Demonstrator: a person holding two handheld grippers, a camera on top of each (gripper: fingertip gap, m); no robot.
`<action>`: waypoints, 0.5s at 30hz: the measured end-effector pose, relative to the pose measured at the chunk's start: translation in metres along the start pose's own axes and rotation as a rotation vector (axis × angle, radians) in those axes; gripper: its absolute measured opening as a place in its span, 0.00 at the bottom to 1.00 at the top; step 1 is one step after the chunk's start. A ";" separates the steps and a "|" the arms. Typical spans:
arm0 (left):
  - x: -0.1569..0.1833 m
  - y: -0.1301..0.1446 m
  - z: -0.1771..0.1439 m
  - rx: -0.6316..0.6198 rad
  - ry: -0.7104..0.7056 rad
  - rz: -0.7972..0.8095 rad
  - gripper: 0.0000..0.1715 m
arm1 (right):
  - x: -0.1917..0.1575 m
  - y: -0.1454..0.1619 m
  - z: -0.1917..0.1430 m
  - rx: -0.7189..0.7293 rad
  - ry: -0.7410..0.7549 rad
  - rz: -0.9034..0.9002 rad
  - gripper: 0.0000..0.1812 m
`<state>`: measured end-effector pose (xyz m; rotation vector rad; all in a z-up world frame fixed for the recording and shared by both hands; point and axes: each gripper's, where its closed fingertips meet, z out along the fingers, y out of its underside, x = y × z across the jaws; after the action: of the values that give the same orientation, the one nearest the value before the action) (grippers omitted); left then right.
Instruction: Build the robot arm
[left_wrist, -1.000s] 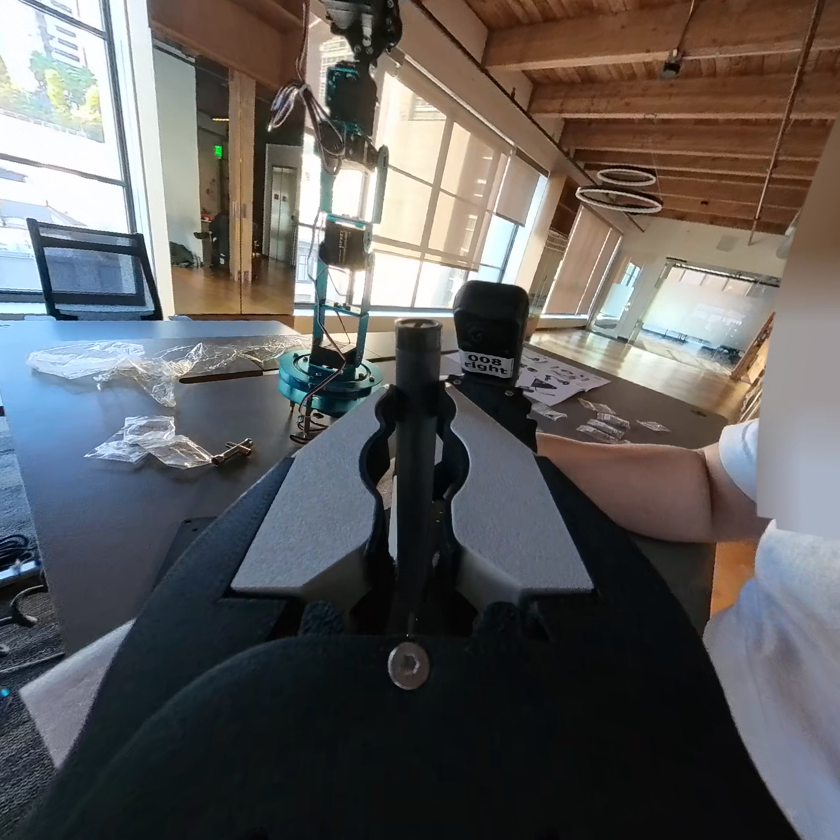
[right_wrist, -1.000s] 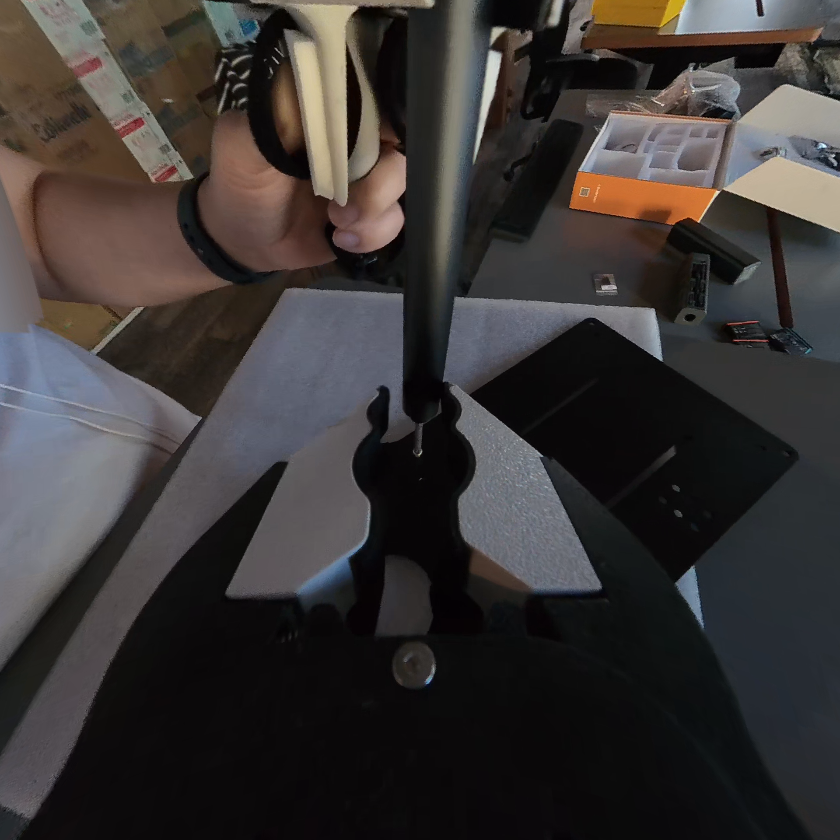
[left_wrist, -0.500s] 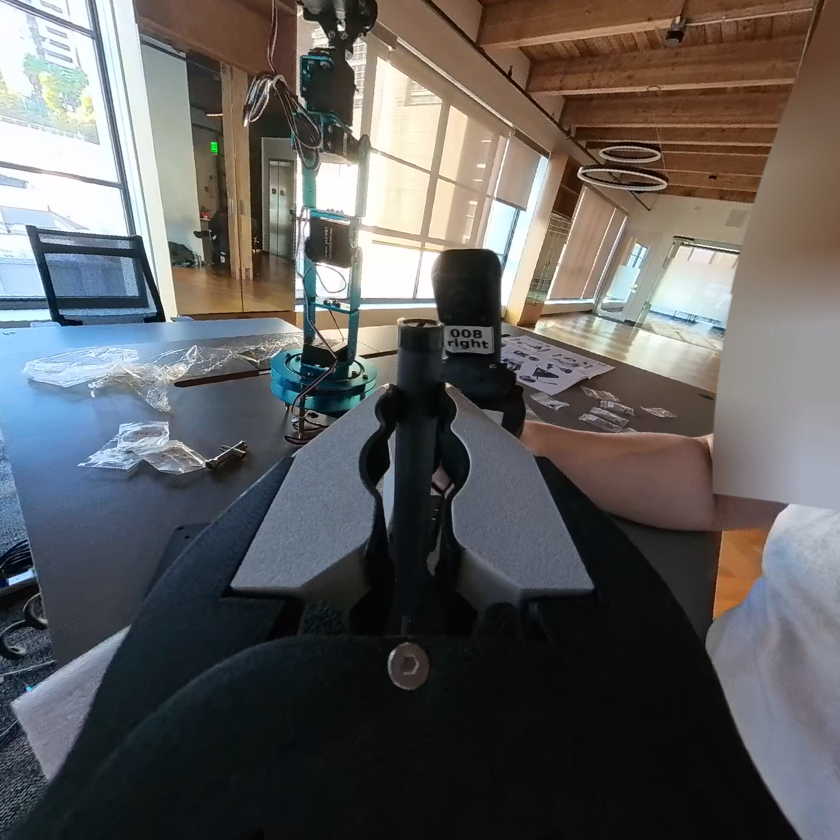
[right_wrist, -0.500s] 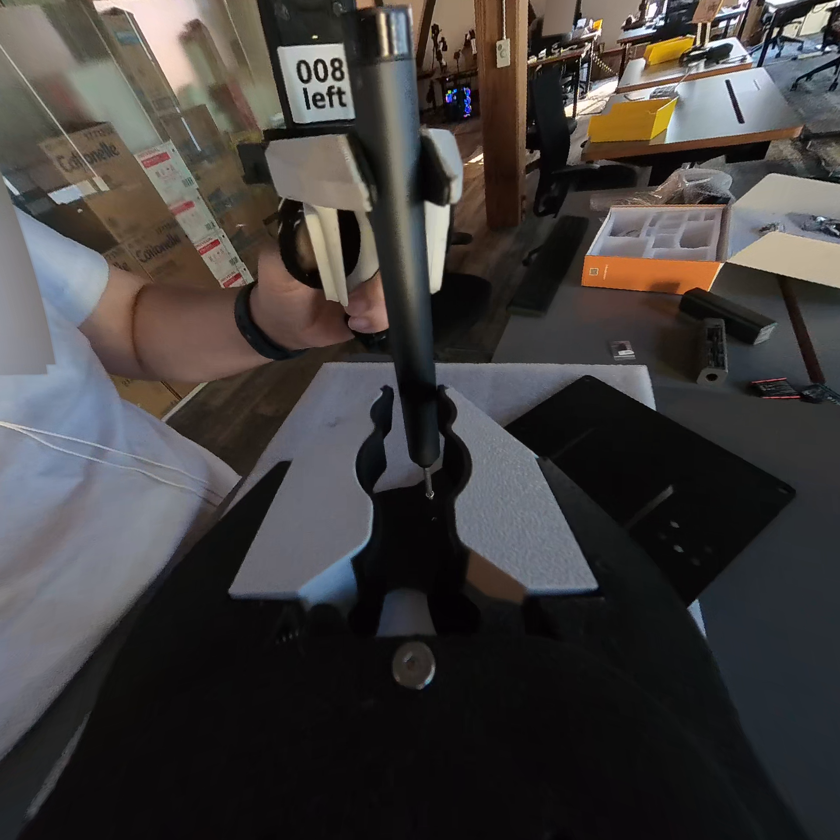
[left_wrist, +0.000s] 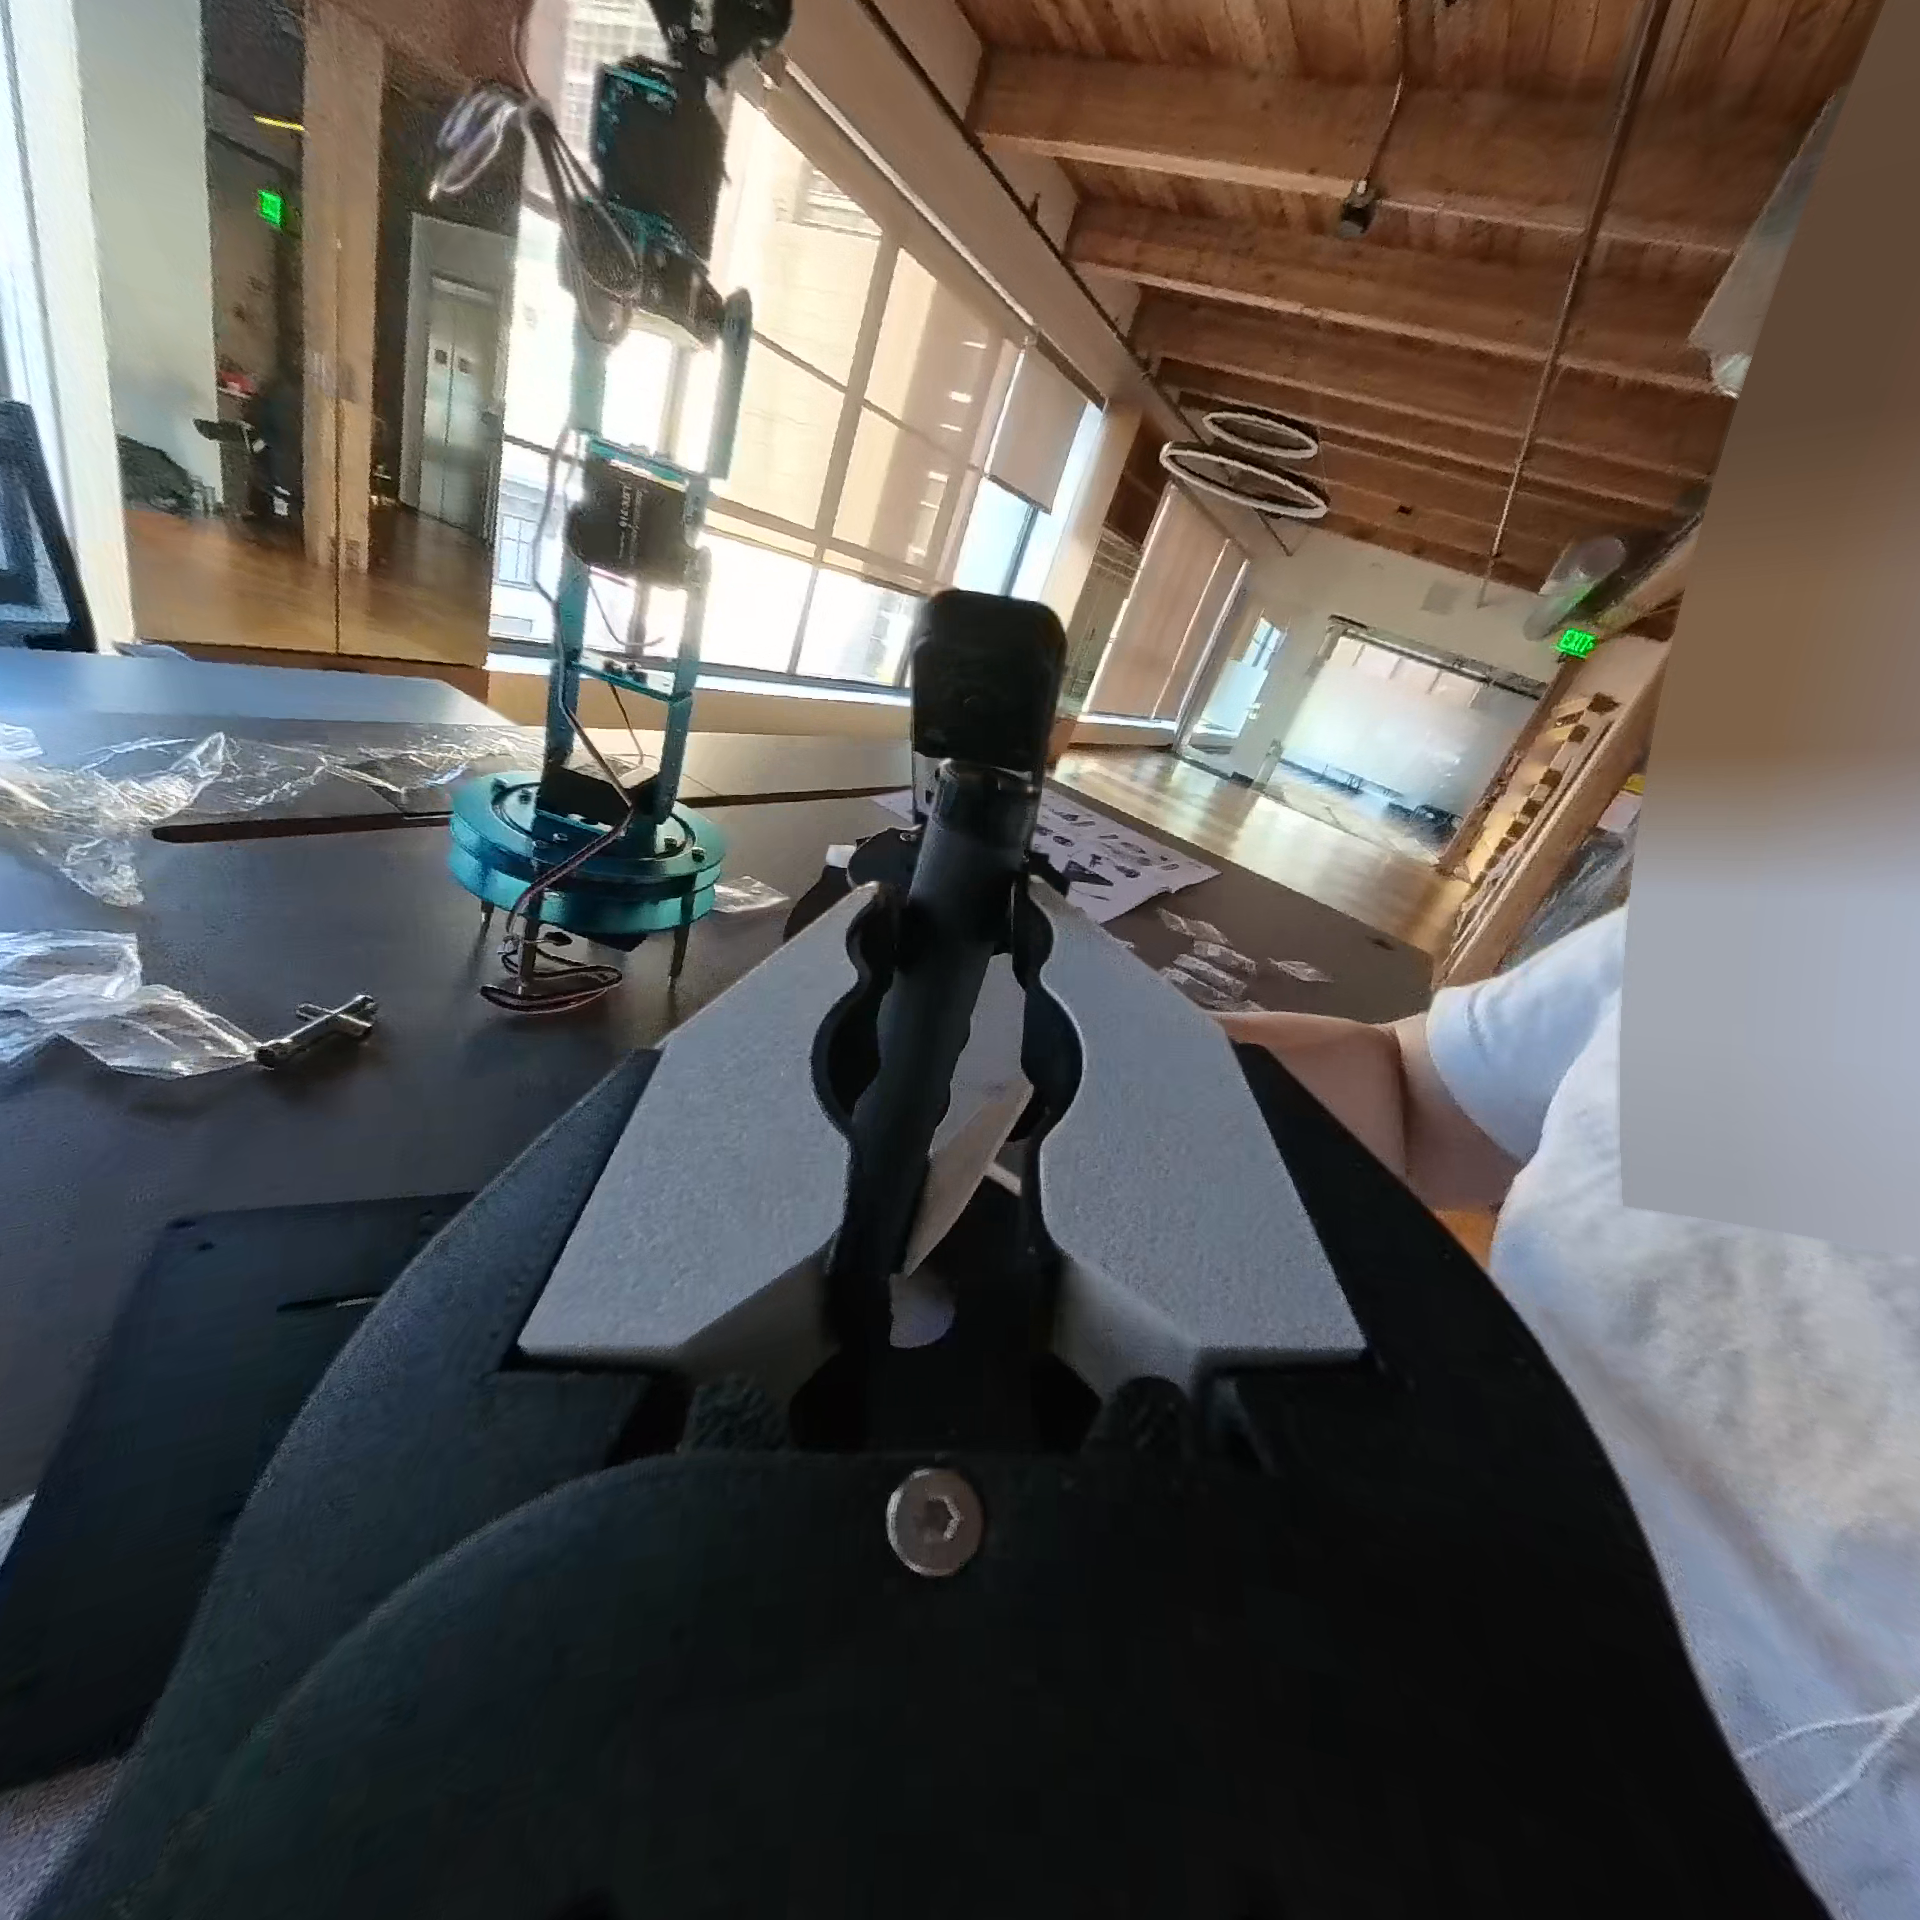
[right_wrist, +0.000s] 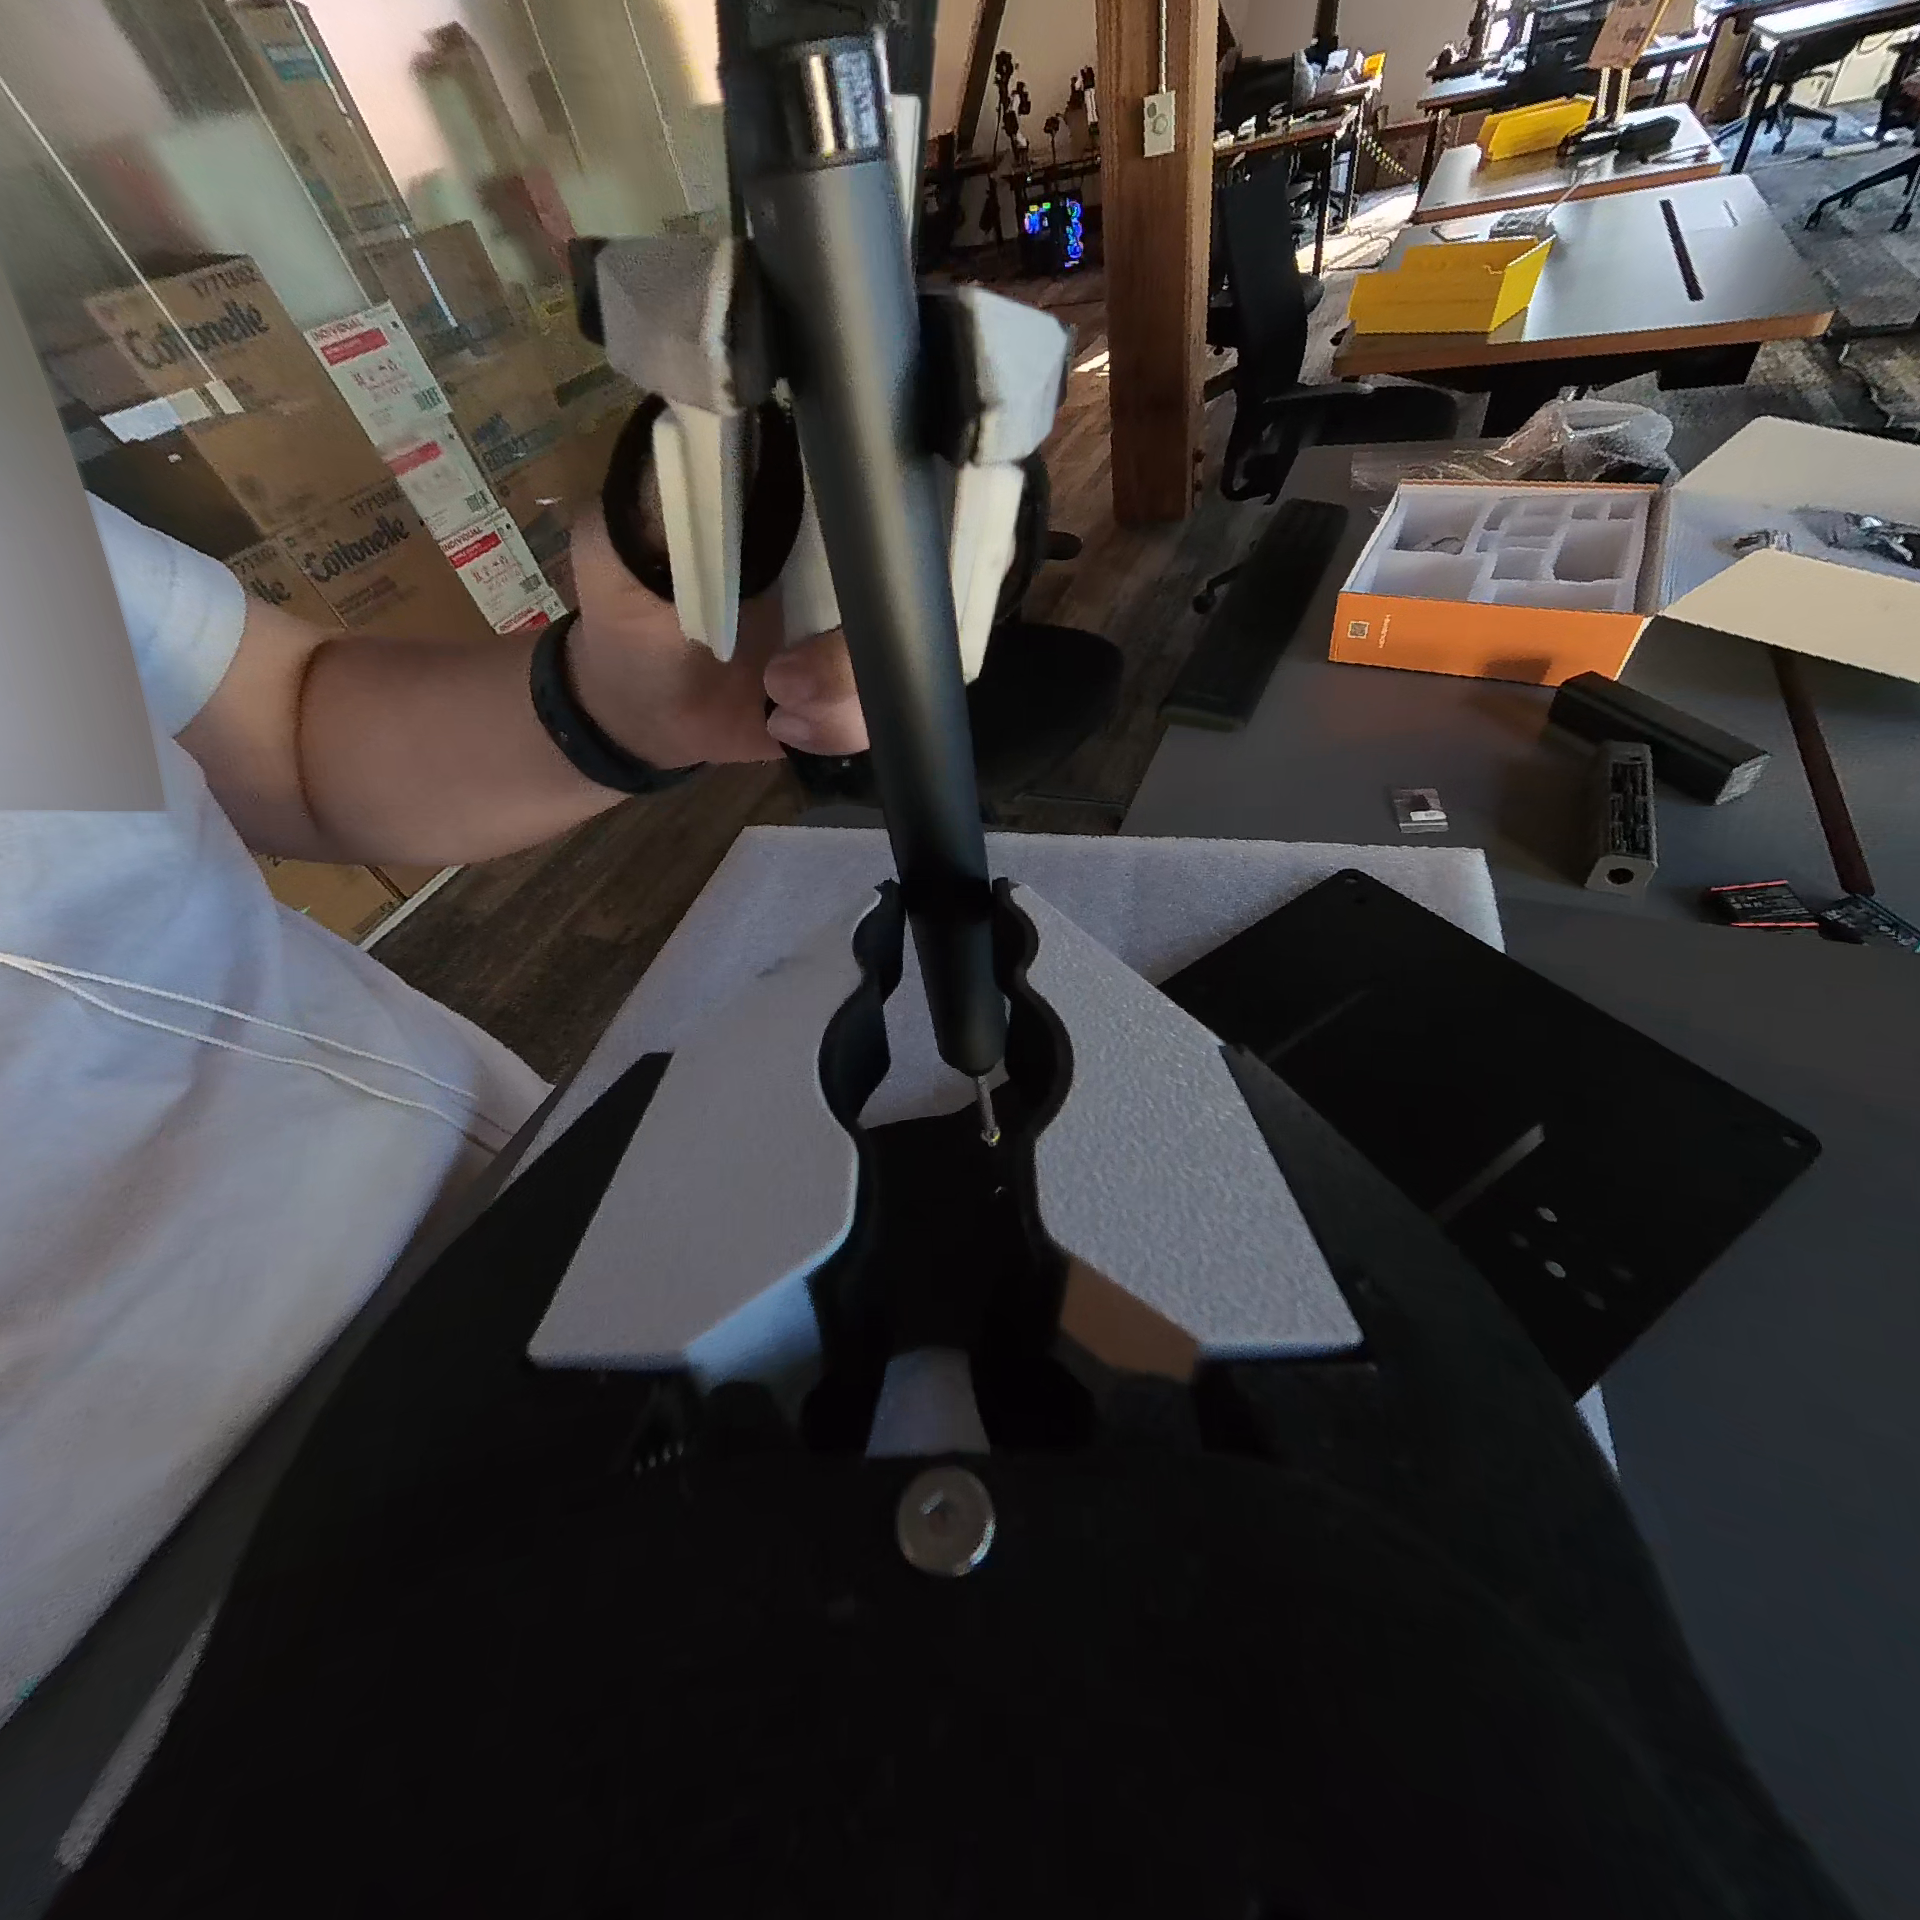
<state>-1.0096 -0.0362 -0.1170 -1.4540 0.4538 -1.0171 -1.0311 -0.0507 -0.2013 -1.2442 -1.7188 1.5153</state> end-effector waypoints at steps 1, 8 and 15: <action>-0.001 0.000 0.000 -0.005 0.002 0.001 0.12 | 0.000 0.000 0.000 0.000 0.003 -0.001 0.08; 0.001 0.011 0.003 -0.118 -0.033 0.133 0.10 | -0.003 0.001 -0.001 -0.003 -0.011 -0.008 0.09; 0.003 0.013 0.004 -0.144 -0.047 0.178 0.10 | -0.004 0.001 0.002 -0.011 0.002 -0.027 0.09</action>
<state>-1.0012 -0.0379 -0.1274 -1.5325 0.6218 -0.8202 -1.0307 -0.0545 -0.2016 -1.2227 -1.7381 1.4912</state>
